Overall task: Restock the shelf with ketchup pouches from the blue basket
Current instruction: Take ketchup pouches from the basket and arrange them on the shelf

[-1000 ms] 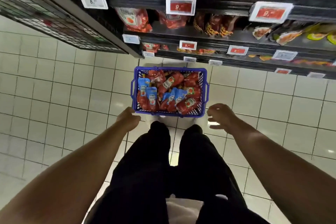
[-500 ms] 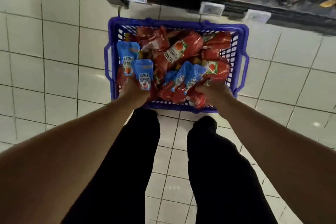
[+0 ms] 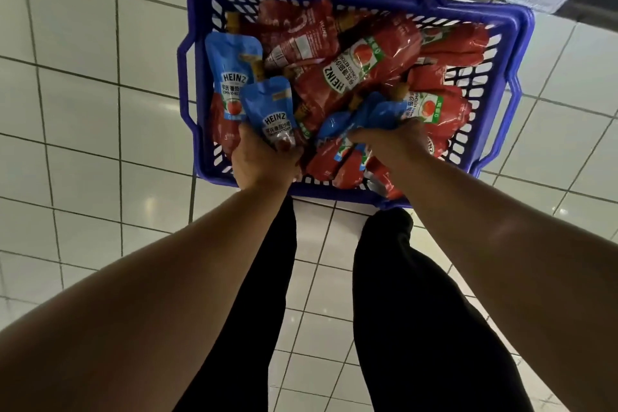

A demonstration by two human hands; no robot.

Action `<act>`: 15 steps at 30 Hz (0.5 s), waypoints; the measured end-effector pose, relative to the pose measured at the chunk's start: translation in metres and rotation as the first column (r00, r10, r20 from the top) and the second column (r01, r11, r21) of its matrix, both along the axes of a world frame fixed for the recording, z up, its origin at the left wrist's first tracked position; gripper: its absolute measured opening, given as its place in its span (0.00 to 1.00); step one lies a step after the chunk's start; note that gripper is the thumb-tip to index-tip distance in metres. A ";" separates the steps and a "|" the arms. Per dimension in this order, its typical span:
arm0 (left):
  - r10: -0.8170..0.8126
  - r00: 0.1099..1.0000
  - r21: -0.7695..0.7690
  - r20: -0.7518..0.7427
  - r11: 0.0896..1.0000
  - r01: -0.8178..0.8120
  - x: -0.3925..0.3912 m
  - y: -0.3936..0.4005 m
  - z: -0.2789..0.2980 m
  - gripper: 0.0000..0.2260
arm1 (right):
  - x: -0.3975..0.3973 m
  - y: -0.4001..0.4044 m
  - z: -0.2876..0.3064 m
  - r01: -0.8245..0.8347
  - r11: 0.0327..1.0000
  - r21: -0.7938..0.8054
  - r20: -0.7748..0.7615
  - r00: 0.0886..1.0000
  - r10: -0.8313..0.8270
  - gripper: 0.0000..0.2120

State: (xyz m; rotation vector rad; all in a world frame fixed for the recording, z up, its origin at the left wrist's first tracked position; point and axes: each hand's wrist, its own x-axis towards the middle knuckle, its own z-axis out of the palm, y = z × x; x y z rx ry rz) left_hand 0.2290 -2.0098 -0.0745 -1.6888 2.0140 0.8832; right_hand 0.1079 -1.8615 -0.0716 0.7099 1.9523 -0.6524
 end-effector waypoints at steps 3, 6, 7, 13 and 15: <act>0.017 1.000 0.093 0.016 0.995 -0.018 0.001 -0.012 0.004 0.23 | 0.007 0.000 0.005 -0.017 1.000 -0.018 -0.055 0.998 0.016 0.39; -0.049 0.999 0.123 -0.018 0.991 0.051 -0.002 -0.025 0.015 0.16 | 0.012 0.006 0.021 -0.019 1.000 -0.016 -0.224 0.975 0.015 0.35; -0.077 0.997 0.120 -0.032 0.990 0.080 -0.004 -0.029 0.022 0.15 | 0.011 0.008 0.030 -0.004 0.999 -0.034 -0.278 0.961 -0.005 0.34; -0.038 0.981 0.184 -0.189 0.980 0.074 -0.020 -0.039 0.094 0.16 | -0.024 0.020 0.111 0.325 0.886 -0.332 -0.199 0.894 -0.402 0.27; -0.040 0.963 0.247 -0.267 0.963 0.108 -0.030 -0.036 0.130 0.16 | -0.040 0.026 0.150 0.442 0.792 -0.421 0.037 0.881 -0.472 0.30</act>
